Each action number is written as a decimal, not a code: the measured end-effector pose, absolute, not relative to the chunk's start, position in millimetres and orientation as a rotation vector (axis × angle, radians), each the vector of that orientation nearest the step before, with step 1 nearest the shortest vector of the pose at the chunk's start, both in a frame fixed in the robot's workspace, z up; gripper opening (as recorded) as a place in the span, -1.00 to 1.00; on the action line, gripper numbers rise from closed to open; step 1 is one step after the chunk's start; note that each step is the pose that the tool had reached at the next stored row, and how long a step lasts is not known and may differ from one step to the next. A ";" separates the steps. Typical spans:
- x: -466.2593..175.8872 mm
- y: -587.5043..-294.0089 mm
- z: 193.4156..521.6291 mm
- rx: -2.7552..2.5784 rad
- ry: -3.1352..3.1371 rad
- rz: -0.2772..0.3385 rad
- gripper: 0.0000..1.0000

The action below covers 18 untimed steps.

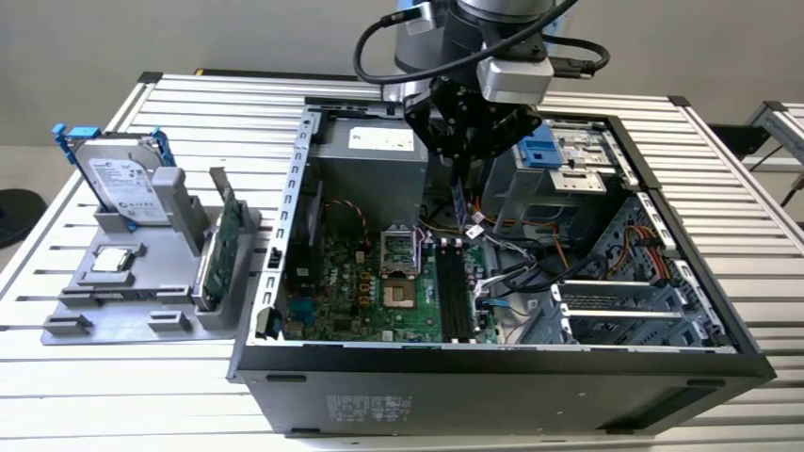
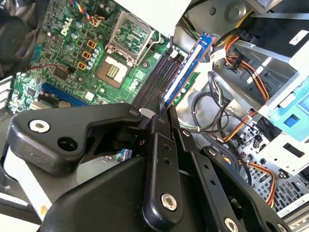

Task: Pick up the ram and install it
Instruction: 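Insert the ram into the slot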

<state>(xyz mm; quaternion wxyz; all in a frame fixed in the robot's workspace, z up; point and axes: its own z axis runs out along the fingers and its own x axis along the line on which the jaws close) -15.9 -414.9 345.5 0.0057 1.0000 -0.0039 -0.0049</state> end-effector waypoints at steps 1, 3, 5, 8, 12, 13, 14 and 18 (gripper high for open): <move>-15.3 -414.9 344.8 3.130 -0.012 -0.015 -1.00; -14.3 -414.9 343.2 3.130 -0.012 -0.015 -1.00; -13.6 -414.8 341.7 3.130 -0.012 -0.015 -1.00; -12.9 -414.8 339.5 3.130 -0.012 -0.015 -1.00; -12.5 -414.9 338.0 3.130 -0.012 -0.015 -1.00; -12.4 -414.9 337.6 3.130 -0.012 -0.015 -1.00; -12.5 -414.8 336.8 3.130 -0.012 -0.015 -1.00; -12.4 -414.9 336.0 3.130 -0.012 -0.015 -1.00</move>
